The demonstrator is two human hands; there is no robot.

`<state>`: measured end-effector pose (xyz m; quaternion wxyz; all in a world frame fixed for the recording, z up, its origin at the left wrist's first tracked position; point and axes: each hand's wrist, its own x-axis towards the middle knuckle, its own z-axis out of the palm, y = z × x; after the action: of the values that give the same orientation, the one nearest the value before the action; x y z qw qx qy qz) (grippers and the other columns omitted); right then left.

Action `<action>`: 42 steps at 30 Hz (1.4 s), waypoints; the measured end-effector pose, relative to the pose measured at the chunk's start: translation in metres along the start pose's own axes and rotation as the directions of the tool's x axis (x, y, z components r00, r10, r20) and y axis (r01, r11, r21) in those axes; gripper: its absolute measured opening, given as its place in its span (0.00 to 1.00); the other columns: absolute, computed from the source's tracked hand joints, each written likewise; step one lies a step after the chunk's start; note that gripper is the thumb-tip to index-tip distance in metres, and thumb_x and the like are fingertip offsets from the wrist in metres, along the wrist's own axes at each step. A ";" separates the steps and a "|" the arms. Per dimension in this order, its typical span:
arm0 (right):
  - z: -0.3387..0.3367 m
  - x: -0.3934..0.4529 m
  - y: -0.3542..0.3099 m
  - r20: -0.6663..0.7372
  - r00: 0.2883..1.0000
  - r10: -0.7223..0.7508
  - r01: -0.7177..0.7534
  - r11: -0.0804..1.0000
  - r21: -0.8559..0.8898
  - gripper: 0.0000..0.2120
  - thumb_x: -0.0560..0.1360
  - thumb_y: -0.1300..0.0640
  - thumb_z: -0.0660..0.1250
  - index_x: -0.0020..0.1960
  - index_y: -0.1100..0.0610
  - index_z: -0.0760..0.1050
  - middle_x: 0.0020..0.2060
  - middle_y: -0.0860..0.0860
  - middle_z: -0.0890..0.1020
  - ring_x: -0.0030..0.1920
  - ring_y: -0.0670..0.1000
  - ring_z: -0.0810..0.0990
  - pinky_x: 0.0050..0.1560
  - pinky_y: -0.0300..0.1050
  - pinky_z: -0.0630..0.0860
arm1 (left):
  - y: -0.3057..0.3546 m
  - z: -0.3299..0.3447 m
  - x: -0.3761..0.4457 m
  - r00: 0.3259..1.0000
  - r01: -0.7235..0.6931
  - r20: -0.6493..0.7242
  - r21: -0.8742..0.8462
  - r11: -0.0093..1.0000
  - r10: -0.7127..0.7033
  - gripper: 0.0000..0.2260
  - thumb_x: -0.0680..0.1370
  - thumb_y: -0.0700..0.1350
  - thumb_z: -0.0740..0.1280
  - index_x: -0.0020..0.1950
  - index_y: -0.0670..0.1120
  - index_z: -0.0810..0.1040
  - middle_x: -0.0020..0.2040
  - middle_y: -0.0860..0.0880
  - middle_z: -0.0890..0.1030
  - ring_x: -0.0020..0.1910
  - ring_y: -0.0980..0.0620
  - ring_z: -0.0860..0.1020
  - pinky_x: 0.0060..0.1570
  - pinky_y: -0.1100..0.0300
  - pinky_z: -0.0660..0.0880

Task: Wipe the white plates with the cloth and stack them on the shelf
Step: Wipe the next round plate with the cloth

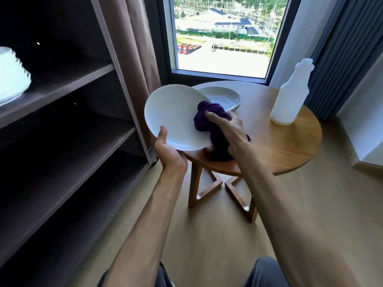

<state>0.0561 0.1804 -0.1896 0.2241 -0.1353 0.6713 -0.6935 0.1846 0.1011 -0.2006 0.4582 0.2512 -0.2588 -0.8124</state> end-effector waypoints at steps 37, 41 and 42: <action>-0.025 -0.006 -0.024 -0.018 0.995 -0.103 0.099 0.883 0.458 0.16 0.72 0.63 0.74 0.58 0.65 0.80 0.47 0.58 0.84 0.44 0.55 0.84 0.46 0.52 0.82 | 0.042 0.011 -0.004 0.957 -0.224 0.289 0.692 0.687 0.020 0.18 0.76 0.30 0.65 0.56 0.51 0.78 0.54 0.50 0.83 0.57 0.50 0.81 0.58 0.51 0.81; -0.041 0.001 -0.036 0.200 0.958 -0.208 0.056 0.813 0.580 0.17 0.74 0.52 0.68 0.58 0.61 0.77 0.46 0.54 0.83 0.45 0.53 0.82 0.45 0.47 0.78 | 0.051 0.006 0.008 0.967 -0.067 0.234 0.629 0.775 -0.106 0.20 0.73 0.27 0.62 0.60 0.45 0.79 0.56 0.44 0.84 0.61 0.39 0.80 0.54 0.46 0.81; -0.041 0.000 -0.039 0.225 0.947 -0.229 0.027 0.757 0.653 0.15 0.73 0.50 0.69 0.55 0.59 0.77 0.44 0.53 0.82 0.44 0.53 0.81 0.43 0.46 0.78 | 0.048 0.006 0.004 0.960 0.030 0.215 0.560 0.828 -0.180 0.22 0.73 0.27 0.61 0.61 0.45 0.79 0.56 0.45 0.84 0.60 0.39 0.80 0.58 0.43 0.80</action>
<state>0.0306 0.2162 -0.1538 0.3044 -0.1970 0.3418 -0.8670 0.2079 0.0771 -0.1660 0.2828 0.2782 -0.5251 -0.7529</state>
